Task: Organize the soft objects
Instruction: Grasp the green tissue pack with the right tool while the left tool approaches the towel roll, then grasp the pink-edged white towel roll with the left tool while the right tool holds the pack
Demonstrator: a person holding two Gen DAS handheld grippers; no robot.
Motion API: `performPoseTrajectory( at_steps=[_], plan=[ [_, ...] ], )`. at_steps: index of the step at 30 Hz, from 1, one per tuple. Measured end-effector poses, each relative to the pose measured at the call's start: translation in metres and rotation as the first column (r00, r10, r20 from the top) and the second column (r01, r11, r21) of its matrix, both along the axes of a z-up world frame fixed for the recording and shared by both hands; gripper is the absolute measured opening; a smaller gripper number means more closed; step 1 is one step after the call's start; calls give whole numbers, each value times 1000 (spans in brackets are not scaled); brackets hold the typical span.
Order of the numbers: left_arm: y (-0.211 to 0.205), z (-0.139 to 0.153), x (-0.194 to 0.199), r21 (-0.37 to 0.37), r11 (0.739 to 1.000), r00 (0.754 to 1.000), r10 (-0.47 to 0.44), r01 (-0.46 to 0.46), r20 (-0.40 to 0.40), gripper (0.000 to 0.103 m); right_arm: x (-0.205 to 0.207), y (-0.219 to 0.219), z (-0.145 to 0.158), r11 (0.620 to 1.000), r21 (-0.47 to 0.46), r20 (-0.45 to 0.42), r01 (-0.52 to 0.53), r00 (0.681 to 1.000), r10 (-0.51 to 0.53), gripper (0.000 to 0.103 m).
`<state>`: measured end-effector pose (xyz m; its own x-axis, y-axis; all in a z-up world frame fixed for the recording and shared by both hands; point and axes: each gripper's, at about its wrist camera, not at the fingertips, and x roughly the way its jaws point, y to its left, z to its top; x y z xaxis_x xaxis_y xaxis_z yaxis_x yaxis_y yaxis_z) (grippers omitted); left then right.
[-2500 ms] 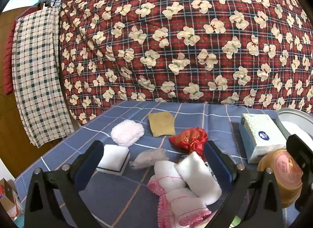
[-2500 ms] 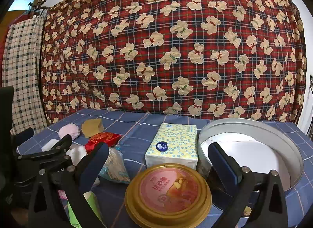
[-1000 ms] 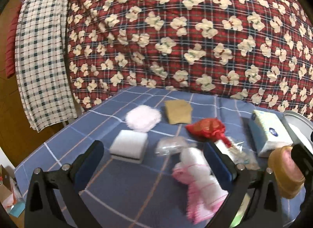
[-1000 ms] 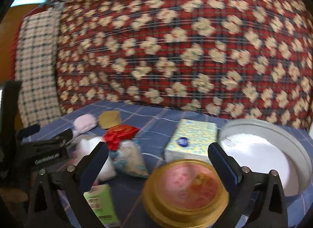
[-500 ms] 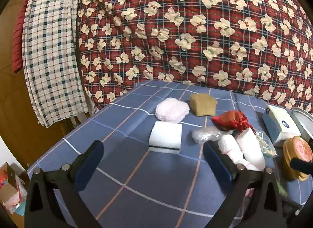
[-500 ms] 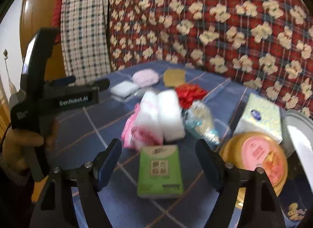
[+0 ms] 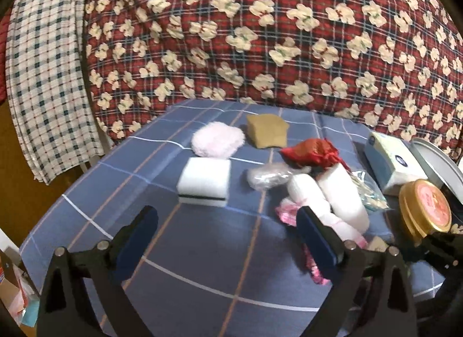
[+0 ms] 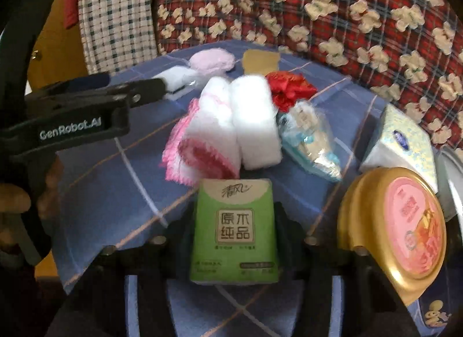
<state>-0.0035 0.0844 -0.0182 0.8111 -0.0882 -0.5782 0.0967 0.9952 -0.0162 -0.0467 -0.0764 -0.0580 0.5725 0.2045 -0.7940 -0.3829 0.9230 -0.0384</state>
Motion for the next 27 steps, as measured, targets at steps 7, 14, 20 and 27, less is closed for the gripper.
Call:
performPoseTrajectory(
  at_steps=[7, 14, 20, 27],
  plan=[
    [-13, 0, 1, -12, 999, 999, -38, 38, -24, 98, -26, -14, 27, 993, 100, 140, -70, 989, 55, 52],
    [-28, -6, 10, -81, 994, 993, -85, 79, -82, 97, -43, -43, 56, 996, 88, 347, 32, 936, -61, 52],
    [-56, -12, 15, -94, 987, 981, -145, 133, -132, 73, -38, -67, 66, 981, 147, 410, 125, 895, -176, 52],
    [-59, -21, 24, -179, 976, 967, -157, 121, -203, 54, -38, -72, 59, 976, 157, 416, 154, 886, -206, 52]
  ],
)
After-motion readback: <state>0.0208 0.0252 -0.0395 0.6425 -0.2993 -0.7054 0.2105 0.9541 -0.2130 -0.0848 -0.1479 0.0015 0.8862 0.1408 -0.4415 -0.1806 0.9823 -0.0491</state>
